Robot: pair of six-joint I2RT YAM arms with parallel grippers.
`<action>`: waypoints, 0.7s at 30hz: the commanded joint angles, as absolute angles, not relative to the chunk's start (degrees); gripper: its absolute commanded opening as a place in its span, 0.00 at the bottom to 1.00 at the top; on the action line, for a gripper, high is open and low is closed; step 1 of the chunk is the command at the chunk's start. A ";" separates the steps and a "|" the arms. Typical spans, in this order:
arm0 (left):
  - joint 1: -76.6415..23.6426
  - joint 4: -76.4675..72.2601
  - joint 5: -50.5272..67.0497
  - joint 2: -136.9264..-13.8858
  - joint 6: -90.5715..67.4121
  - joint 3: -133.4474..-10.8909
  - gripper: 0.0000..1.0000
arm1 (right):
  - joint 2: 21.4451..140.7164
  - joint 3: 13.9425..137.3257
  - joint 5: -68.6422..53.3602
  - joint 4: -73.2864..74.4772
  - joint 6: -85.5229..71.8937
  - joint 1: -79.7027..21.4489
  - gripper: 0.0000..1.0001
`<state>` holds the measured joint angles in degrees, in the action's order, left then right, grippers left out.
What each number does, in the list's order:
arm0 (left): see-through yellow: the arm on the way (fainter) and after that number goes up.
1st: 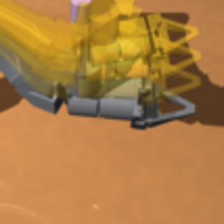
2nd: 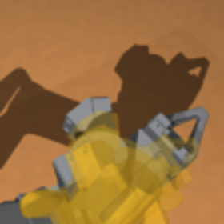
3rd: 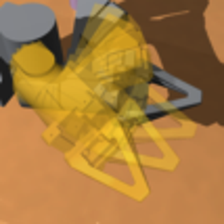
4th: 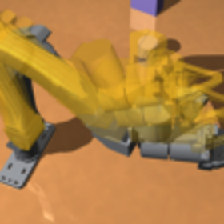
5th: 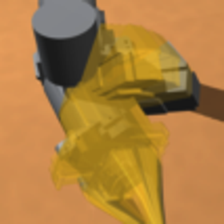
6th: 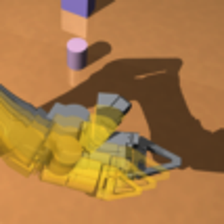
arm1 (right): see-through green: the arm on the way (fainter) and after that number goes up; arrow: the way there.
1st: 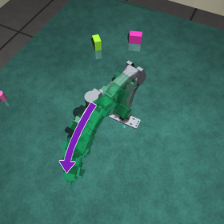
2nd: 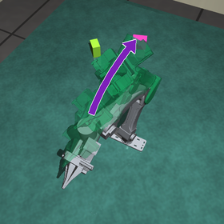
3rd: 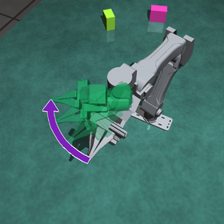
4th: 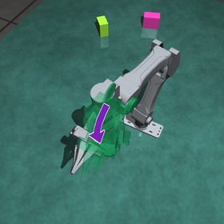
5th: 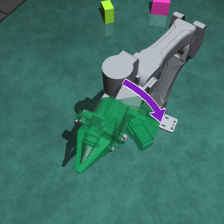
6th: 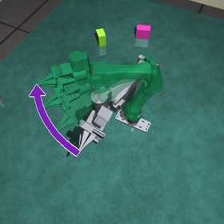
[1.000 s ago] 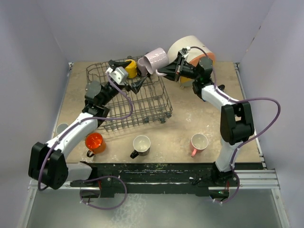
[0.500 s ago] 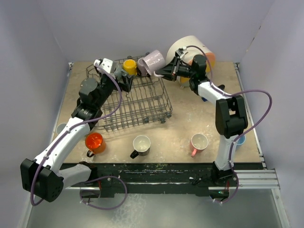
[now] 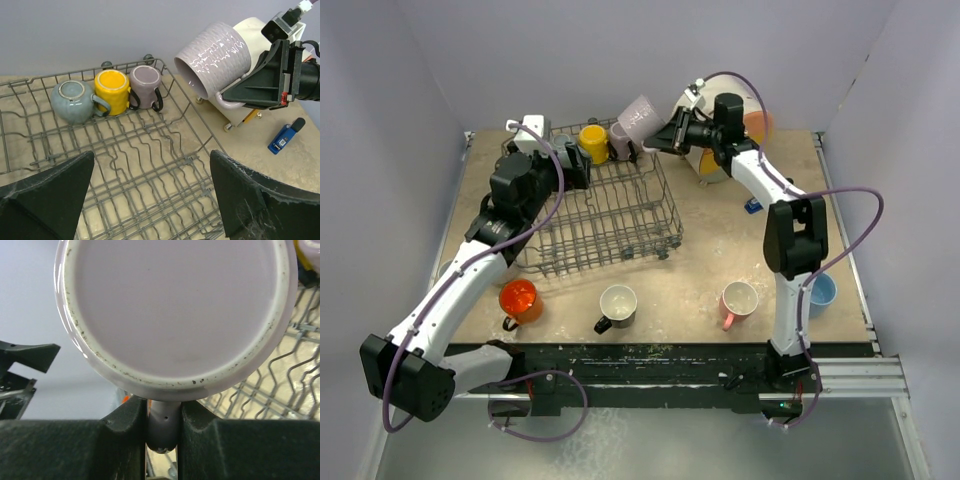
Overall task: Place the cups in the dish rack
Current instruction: Turn the cup upside down in the dish rack.
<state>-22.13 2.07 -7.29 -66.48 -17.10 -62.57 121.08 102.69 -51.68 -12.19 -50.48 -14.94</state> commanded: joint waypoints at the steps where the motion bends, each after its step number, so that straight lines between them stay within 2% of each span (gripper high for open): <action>1: -21.77 2.05 -10.20 -66.54 -19.75 -64.03 0.99 | 120.50 110.41 -49.12 -10.77 -40.34 -16.29 0.00; 21: -21.77 2.27 -12.67 -65.92 -22.53 -61.80 0.99 | 128.08 122.39 -39.14 -2.91 -29.04 -21.80 0.00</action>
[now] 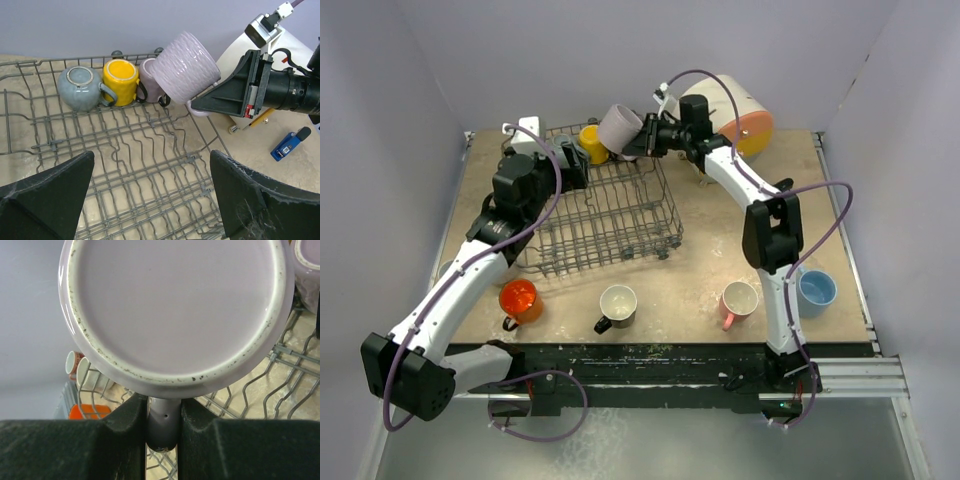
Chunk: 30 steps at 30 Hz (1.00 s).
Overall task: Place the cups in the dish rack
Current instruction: Turn the cup upside down in the dish rack.
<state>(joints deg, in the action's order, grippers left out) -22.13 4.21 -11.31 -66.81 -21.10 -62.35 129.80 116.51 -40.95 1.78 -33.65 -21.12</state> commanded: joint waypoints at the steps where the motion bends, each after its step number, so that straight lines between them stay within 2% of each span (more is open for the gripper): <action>1: -21.77 2.14 -12.73 -65.84 -22.65 -61.63 0.99 | 128.41 122.88 -38.46 -2.44 -27.99 -22.06 0.00; 12: -21.76 1.42 -13.59 -64.81 -22.85 -60.02 0.99 | 131.31 127.24 -31.70 1.37 -17.86 -24.42 0.00; 30: -21.74 1.12 -15.11 -64.51 -23.12 -58.75 0.99 | 134.93 127.99 -29.89 2.88 -5.45 -26.02 0.00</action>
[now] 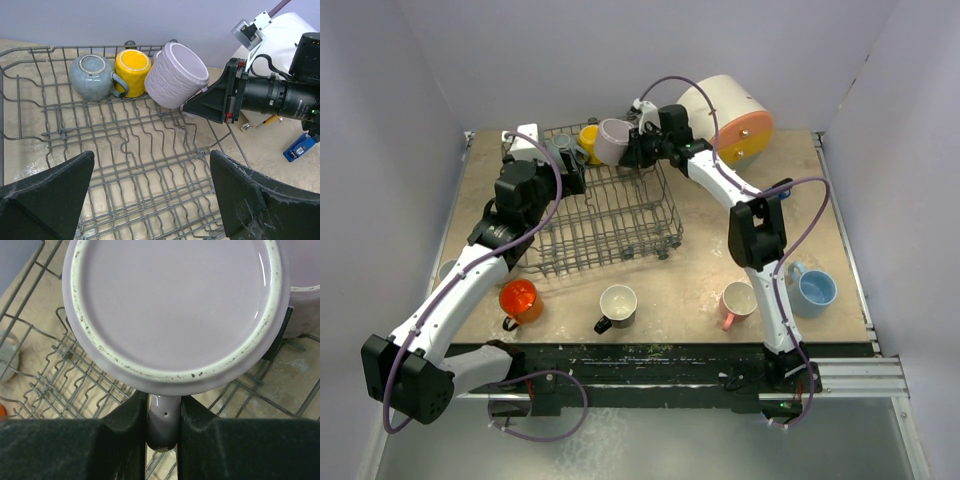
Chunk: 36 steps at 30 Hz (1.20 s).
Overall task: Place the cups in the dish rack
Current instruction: Turn the cup upside down in the dish rack.
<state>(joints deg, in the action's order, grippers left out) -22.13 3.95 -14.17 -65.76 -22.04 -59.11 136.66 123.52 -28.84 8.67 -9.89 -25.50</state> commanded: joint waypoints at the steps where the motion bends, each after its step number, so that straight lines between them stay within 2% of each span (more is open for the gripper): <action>1: -21.72 1.12 -15.16 -64.56 -23.12 -58.72 0.99 | 135.10 127.97 -29.96 3.02 -4.59 -26.02 0.00; 11: -21.74 0.86 -15.38 -64.60 -23.12 -58.31 0.99 | 136.48 127.58 -30.59 3.74 5.67 -25.97 0.00; 36: -21.79 0.12 -15.13 -65.34 -22.94 -58.48 0.99 | 139.04 127.46 -29.20 4.75 19.10 -26.02 0.00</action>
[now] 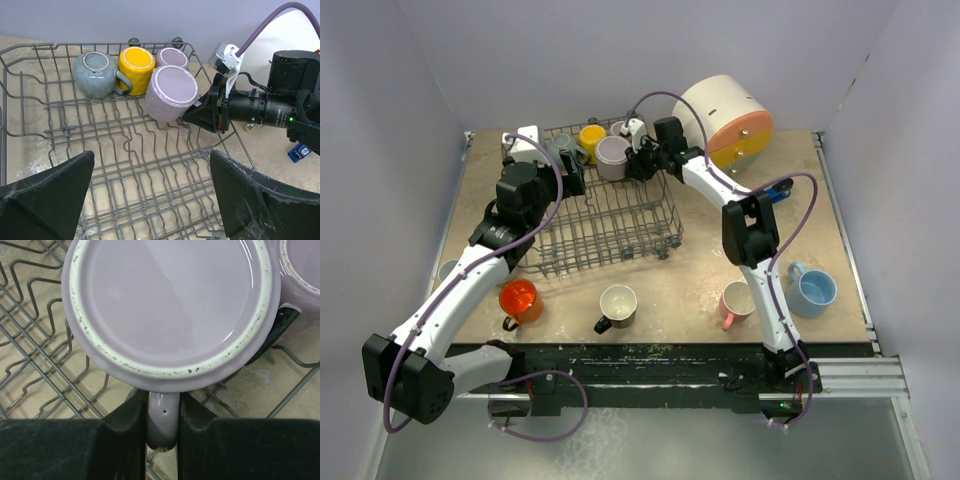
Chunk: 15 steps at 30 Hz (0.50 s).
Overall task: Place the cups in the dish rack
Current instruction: Turn the cup upside down in the dish rack.
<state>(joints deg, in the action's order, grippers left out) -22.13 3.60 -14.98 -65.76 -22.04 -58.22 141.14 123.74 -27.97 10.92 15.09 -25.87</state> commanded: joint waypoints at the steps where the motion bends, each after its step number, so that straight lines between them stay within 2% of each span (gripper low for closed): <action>1: -21.80 0.21 -15.10 -65.41 -22.94 -58.48 0.99 | 139.10 127.44 -29.18 4.82 19.58 -26.02 0.00; 15: -21.67 0.23 -15.36 -64.95 -22.85 -58.03 0.99 | 139.05 126.11 -26.01 5.65 23.40 -25.69 0.00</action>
